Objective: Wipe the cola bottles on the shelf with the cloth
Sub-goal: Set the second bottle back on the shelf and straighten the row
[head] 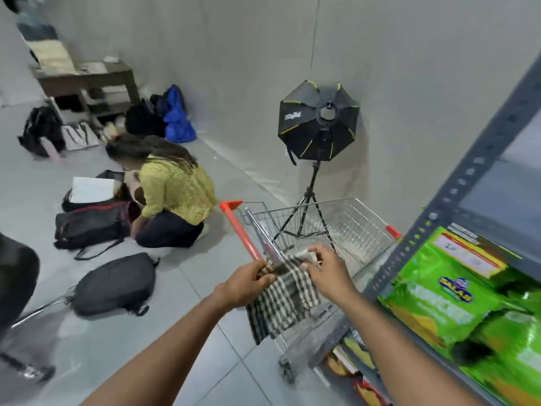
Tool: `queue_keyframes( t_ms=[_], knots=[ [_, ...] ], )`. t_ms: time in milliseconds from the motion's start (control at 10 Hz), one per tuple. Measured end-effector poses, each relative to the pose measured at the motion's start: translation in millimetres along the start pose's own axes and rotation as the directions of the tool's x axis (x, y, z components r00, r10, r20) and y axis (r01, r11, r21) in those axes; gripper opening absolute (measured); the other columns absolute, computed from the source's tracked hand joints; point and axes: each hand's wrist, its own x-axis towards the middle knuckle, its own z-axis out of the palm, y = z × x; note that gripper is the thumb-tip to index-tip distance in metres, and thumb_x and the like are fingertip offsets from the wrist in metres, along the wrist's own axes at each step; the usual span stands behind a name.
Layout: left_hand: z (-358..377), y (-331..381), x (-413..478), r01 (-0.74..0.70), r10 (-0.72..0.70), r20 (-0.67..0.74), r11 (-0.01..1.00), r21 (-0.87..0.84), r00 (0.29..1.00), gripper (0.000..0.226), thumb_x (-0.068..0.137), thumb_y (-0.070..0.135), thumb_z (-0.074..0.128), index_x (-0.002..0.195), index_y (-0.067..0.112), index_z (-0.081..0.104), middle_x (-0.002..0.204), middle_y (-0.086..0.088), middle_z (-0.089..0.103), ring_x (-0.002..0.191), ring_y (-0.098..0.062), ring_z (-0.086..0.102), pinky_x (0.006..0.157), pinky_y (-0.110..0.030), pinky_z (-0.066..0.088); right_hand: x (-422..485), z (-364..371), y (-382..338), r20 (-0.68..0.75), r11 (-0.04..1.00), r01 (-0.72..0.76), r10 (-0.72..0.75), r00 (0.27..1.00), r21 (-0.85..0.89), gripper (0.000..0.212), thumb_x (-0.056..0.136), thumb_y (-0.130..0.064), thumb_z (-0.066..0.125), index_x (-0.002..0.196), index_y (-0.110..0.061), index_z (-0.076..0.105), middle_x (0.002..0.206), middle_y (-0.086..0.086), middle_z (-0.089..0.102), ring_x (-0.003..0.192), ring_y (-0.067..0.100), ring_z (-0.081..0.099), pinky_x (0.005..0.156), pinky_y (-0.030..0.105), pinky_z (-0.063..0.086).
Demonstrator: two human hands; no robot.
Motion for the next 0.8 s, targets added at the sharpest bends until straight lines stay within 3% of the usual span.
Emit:
queue_keyframes(
  t_ms=[100,200,400,500,600,700,800],
  knots=[
    [-6.6,-31.7,25.5,0.069,-0.069,-0.012,0.998,-0.012,0.998,0.012,0.099,0.03,0.059,0.102,0.018,0.062,0.101,-0.003,0.068,0.094,-0.022,0.061,0.076,-0.033,0.045,31.6,26.9,-5.8,0.004,0.999,-0.022,0.022,1.0,-0.028,0.02,0.092,-0.013,0.07,0.104,-0.026,0.061,0.086,-0.015,0.059,0.068,0.005,0.057,0.049,0.014,0.045],
    [-3.9,-55.2,48.3,0.114,-0.114,-0.019,0.994,0.001,0.993,0.01,0.1,0.031,0.06,0.095,0.023,0.053,0.096,0.001,0.06,0.089,-0.02,0.055,0.072,-0.03,0.037,59.4,52.6,-3.0,0.036,0.995,-0.081,0.084,0.996,-0.064,0.028,0.095,-0.004,0.063,0.116,-0.022,0.062,0.091,-0.003,0.064,0.056,0.008,0.054,0.038,0.015,0.039],
    [9.9,-96.9,77.9,0.224,-0.224,0.001,0.974,0.033,0.975,0.016,0.101,0.035,0.055,0.094,0.022,0.049,0.098,-0.007,0.064,0.086,-0.024,0.054,0.07,-0.034,0.038,97.7,88.0,12.8,0.072,0.975,-0.15,0.164,0.984,-0.164,0.038,0.095,0.0,0.059,0.127,-0.022,0.056,0.084,0.0,0.063,0.053,0.007,0.052,0.034,0.012,0.033],
    [15.3,-111.6,85.1,0.26,-0.26,0.001,0.965,0.02,0.966,0.014,0.101,0.036,0.052,0.096,0.023,0.05,0.1,-0.005,0.065,0.087,-0.023,0.056,0.071,-0.033,0.04,102.6,99.6,20.0,0.071,0.971,-0.17,0.184,0.98,-0.168,0.047,0.094,0.002,0.058,0.136,-0.019,0.05,0.099,0.0,0.064,0.063,0.008,0.058,0.043,0.013,0.042],
    [17.0,-114.2,86.1,0.278,-0.278,-0.002,0.961,-0.003,0.961,0.016,0.099,0.038,0.054,0.102,0.022,0.052,0.099,-0.003,0.064,0.088,-0.022,0.059,0.071,-0.034,0.045,98.5,103.4,21.4,0.057,0.957,-0.127,0.147,0.988,-0.262,0.056,0.094,-0.005,0.062,0.143,-0.021,0.042,0.135,0.002,0.056,0.092,0.007,0.058,0.079,0.023,0.054],
    [21.0,-113.4,82.6,0.216,-0.218,-0.146,0.976,-0.028,0.965,0.026,0.094,0.035,0.06,0.115,0.021,0.054,0.113,-0.002,0.064,0.099,-0.02,0.06,0.083,-0.038,0.052,91.4,107.0,25.7,0.114,0.943,-0.02,0.061,0.992,-0.333,0.054,0.097,-0.012,0.058,0.146,-0.024,0.039,0.142,-0.003,0.049,0.106,0.008,0.055,0.092,0.029,0.053],
    [19.4,-100.8,81.7,0.067,-0.047,-0.334,0.996,0.05,0.941,0.037,0.094,0.031,0.059,0.128,0.02,0.053,0.127,-0.002,0.06,0.115,-0.02,0.053,0.098,-0.039,0.047,92.3,106.8,19.8,0.15,0.931,0.089,-0.037,0.988,-0.353,0.048,0.099,-0.015,0.054,0.144,-0.026,0.042,0.143,-0.006,0.049,0.114,0.008,0.053,0.099,0.03,0.049]
  ],
)
